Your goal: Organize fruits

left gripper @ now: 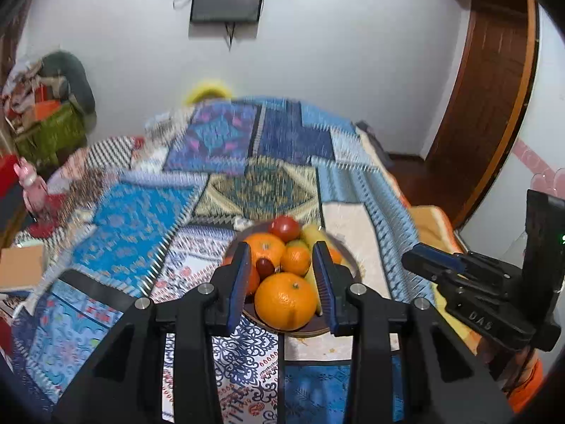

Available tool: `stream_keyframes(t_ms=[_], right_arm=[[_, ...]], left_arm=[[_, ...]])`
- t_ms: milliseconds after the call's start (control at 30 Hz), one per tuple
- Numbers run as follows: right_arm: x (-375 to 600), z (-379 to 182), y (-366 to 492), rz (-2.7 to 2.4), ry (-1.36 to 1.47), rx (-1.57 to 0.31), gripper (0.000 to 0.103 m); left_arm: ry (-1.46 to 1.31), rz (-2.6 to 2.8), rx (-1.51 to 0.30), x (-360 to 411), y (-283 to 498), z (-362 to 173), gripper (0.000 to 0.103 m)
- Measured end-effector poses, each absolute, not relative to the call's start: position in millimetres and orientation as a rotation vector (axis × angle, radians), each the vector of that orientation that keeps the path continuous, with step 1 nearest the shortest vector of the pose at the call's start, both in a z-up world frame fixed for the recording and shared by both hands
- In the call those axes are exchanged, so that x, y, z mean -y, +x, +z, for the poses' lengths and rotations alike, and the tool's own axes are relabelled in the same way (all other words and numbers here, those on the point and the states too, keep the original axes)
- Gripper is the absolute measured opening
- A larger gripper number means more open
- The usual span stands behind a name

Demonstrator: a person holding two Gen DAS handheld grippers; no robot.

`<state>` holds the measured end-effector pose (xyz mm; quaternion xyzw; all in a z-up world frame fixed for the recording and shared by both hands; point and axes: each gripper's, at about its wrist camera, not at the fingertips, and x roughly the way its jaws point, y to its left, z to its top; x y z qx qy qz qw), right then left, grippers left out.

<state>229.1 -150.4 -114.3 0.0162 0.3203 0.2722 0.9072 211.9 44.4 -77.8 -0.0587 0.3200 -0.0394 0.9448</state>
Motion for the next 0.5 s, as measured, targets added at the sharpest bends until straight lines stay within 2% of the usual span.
stream_keyframes(t_ms=[433,500], right_arm=[[163.7,-11.8,129.0,0.586,0.056,-0.347,0.019],[165.3,-4.1,116.5,0.582,0.057,-0.318,0.020]], left_arm=[[-0.056,-0.071,-0.347,-30.5,104.3,16.9,0.036],[-0.052,-0.073,-0.314,-29.4,89.2,25.2,0.039]])
